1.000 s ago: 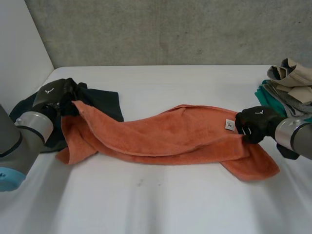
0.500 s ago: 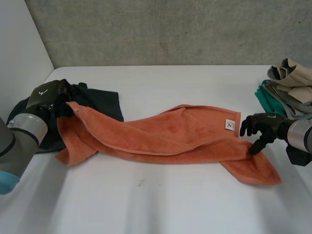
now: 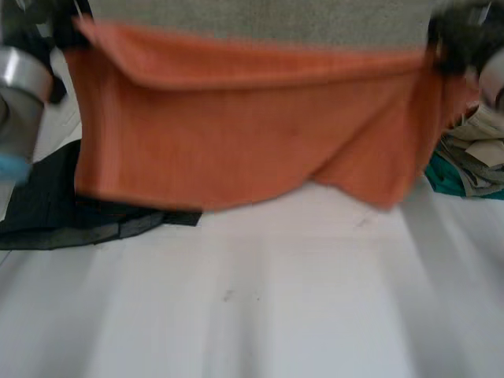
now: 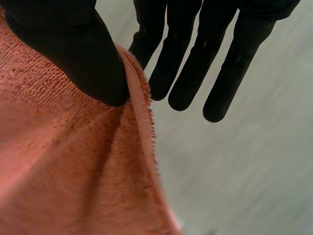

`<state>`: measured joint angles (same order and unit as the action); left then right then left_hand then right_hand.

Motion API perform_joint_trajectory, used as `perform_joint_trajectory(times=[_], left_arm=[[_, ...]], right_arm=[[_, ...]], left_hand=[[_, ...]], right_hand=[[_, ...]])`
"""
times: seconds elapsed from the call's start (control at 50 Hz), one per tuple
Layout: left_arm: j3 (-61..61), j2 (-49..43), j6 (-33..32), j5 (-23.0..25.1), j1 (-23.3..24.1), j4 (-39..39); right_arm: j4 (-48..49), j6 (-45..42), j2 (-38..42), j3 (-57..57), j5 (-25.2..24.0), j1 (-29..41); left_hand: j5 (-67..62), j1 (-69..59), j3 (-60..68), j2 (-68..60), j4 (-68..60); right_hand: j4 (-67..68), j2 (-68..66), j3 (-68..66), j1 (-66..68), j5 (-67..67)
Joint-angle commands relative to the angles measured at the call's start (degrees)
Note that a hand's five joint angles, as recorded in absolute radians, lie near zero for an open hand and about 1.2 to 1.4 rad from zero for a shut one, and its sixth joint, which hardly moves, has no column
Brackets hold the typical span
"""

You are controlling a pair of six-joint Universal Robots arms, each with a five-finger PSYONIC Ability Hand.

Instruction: Fold the laundry.

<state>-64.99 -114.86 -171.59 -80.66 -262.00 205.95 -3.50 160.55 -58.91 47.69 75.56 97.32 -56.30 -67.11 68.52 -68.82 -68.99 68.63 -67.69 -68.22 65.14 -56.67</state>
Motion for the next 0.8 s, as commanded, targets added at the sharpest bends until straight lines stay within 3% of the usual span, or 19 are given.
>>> perform_joint_trajectory(times=[0.02,0.08,0.24,0.54,0.66,0.72,0.8], left_arm=[[9.8,-1.16,6.53,-1.08,-0.35,12.01],[9.1,-0.98,9.17,-1.08,-0.53,15.63],[0.84,-1.59,9.7,-0.47,-2.11,13.17],[-25.43,-8.1,8.56,0.68,-2.29,12.99],[-33.35,-7.4,2.16,2.17,-2.73,13.43],[-35.28,-5.47,-3.8,4.36,-2.73,13.43],[-37.83,-3.62,-11.89,8.31,-2.73,13.52]], right_arm=[[33.26,0.91,-9.81,10.82,3.97,2.87],[36.2,0.73,-11.05,14.88,4.85,2.96],[27.06,0.3,-9.82,18.49,4.15,3.14],[21.25,-5.15,-4.37,39.57,0.2,2.61],[21.34,-8.67,-4.37,44.68,-2.61,2.61],[21.25,-9.2,-4.37,44.68,-2.35,2.61],[21.25,-9.11,-4.46,44.6,-2.26,2.61]], left_hand=[[-13.7,-12.89,11.48,-11.18,-11.01],[-13.7,-12.89,11.48,-11.18,-11.01],[-13.7,-12.89,11.48,-11.18,-11.01],[-13.7,-12.89,11.48,-11.18,-11.01],[-13.7,-12.89,11.48,-11.18,-11.01],[2.69,3.49,-4.91,5.21,5.38],[8.47,9.27,-10.68,10.99,11.16]], right_hand=[[11.37,-12.31,-11.78,14.86,-13.33],[11.37,-12.31,-11.78,14.86,-13.33],[11.37,-12.31,-11.78,14.86,-13.33],[11.37,-12.31,-11.78,14.86,-13.33],[11.37,-12.31,-11.78,14.86,-13.33],[11.37,-12.31,-11.78,14.86,-13.33],[11.37,-12.31,-11.78,14.86,-13.33]])
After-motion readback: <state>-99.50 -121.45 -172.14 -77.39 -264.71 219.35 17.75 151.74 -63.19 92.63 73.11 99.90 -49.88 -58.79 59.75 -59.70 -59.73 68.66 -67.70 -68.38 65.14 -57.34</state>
